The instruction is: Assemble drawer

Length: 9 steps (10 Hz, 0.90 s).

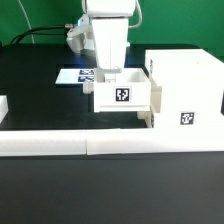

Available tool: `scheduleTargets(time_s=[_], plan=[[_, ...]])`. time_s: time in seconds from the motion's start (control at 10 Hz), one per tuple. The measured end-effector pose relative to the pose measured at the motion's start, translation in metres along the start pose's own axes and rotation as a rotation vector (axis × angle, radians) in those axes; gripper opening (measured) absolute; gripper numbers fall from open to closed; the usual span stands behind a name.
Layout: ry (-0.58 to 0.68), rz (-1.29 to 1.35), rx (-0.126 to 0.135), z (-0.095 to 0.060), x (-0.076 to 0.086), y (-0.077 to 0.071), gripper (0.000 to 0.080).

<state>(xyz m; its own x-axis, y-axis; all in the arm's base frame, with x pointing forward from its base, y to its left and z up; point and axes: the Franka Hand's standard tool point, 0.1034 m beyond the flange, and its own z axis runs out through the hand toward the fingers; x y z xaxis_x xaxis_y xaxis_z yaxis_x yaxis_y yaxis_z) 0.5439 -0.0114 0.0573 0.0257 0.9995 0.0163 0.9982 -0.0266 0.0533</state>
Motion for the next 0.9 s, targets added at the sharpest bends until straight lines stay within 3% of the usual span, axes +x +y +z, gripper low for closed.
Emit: scheduleTargets(time_s=[0.3,0.4,0.5,0.6,0.9], plan=[[-0.003,-0.011,0.011,-0.0012,0.0042,0.0012,0.0042],[-0.007,-0.009,0.040,-0.0010,0.0019,-0.0017,0.0042],[-0.008,-0.008,0.043,-0.0010,0.0011,-0.0019,0.0042],[-0.012,-0.008,0.068,-0.0008,0.0004,-0.0048,0.0042],[-0.012,-0.008,0.068,-0.0004,0.0005,-0.0054,0.0042]])
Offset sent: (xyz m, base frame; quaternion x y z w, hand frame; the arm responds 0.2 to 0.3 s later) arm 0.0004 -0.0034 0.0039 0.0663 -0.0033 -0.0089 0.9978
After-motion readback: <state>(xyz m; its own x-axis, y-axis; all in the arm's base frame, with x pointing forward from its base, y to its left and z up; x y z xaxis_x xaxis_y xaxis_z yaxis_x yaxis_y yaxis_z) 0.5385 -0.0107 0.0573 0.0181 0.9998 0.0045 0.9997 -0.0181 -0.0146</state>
